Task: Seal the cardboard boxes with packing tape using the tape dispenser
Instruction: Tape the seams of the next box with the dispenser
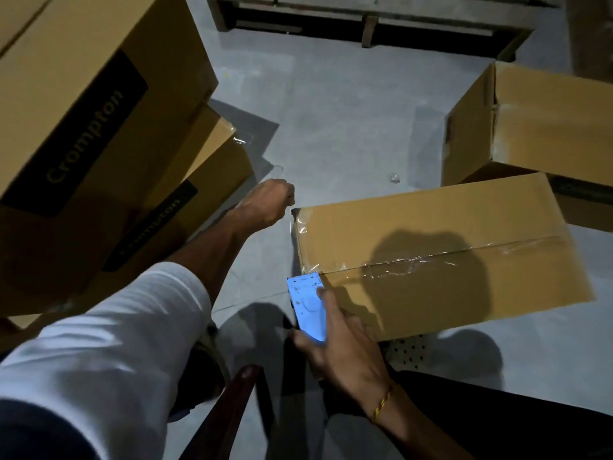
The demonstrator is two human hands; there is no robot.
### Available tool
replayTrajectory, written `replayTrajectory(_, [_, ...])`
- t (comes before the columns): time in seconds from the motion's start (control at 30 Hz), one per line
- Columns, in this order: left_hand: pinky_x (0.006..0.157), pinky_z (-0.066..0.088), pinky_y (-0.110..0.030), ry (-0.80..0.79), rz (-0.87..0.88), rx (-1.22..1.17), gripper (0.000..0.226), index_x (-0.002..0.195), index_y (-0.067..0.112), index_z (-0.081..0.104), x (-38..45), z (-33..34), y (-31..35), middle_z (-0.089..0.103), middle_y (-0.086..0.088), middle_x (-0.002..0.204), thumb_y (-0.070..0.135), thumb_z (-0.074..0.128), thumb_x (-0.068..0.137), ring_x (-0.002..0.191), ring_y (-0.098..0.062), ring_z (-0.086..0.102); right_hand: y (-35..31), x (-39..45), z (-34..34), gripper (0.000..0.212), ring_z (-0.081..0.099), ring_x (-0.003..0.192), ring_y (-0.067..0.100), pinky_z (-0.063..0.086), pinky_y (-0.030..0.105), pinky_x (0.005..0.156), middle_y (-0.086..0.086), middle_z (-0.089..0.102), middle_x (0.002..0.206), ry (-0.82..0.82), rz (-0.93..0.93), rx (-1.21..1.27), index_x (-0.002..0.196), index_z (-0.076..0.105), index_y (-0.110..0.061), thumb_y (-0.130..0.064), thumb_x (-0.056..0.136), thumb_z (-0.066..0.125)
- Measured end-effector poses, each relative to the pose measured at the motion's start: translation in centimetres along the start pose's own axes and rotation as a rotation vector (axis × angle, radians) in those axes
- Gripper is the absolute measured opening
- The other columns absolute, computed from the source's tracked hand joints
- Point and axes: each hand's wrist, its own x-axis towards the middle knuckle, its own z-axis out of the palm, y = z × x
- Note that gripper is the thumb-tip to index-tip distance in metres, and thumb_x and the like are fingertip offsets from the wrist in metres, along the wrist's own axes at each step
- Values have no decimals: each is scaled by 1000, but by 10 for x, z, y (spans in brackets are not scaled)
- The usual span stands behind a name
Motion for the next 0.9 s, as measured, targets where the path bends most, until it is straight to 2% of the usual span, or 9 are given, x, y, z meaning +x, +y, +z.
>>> replayTrajectory(0.27, [72, 38, -30, -16, 16, -9, 17, 104, 5, 67, 4, 10, -1, 66, -13, 108, 10, 51, 102, 91, -24, 58, 2, 3, 25, 78, 56, 112, 29, 39, 36, 96, 8, 58, 125, 44, -23, -47, 150, 5, -36, -69, 91, 44])
replayTrajectory(0.47, [73, 45, -36, -17, 27, -21, 17, 97, 6, 67, 3, 15, -5, 67, -13, 101, 7, 50, 99, 89, -28, 61, 6, 8, 23, 74, 58, 111, 33, 43, 38, 87, 3, 62, 123, 88, 0, -9, 138, 16, -40, -70, 82, 54])
replayTrajectory(0.57, [70, 41, -32, -3, 5, -15, 15, 96, 7, 67, 2, 20, -3, 67, -12, 100, 4, 53, 98, 85, -25, 59, 6, 10, 21, 66, 58, 110, 34, 41, 38, 85, 2, 62, 122, 95, -4, 13, 131, 22, -39, -68, 81, 56])
replayTrajectory(0.67, [69, 41, -32, 7, -12, -25, 15, 97, 6, 67, 2, 21, -2, 67, -11, 100, 7, 52, 99, 83, -22, 58, 5, 11, 18, 61, 58, 109, 34, 40, 38, 84, 3, 63, 119, 90, -8, 24, 127, 26, -36, -65, 83, 57])
replayTrajectory(0.8, [69, 49, -36, 30, -10, -26, 15, 96, 7, 66, 1, 23, -2, 68, -12, 99, 7, 52, 99, 83, -24, 61, 4, 14, 16, 61, 57, 109, 35, 39, 38, 88, 6, 63, 118, 76, 3, 18, 129, 27, -34, -63, 83, 57])
replayTrajectory(0.9, [69, 42, -31, 41, -13, -20, 14, 98, 5, 66, 0, 25, 0, 67, -12, 99, 7, 53, 100, 82, -22, 58, 3, 15, 16, 59, 58, 108, 35, 41, 37, 87, 5, 65, 116, 74, 4, 36, 127, 29, -32, -61, 83, 57])
